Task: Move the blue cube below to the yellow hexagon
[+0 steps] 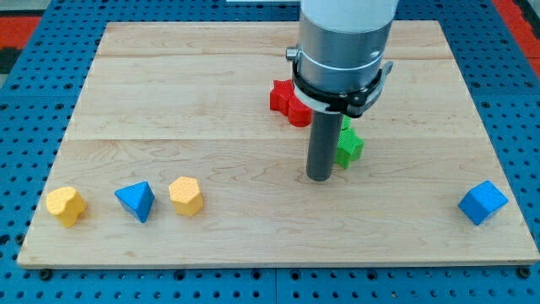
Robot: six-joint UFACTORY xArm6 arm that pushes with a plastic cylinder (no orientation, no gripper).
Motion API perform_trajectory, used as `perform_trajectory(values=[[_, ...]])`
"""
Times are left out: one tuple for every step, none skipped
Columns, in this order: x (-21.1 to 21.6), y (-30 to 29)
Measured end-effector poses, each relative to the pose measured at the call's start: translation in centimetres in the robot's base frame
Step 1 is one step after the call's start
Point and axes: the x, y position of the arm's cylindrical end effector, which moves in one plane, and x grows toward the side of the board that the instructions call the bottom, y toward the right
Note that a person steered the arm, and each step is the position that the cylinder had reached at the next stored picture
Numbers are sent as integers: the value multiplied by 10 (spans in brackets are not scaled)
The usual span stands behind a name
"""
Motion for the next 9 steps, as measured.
perform_trajectory(values=[[0, 0], [28, 24], [33, 71], [29, 75], [-6, 83], [-14, 149], [-13, 261], [37, 288], [45, 222]])
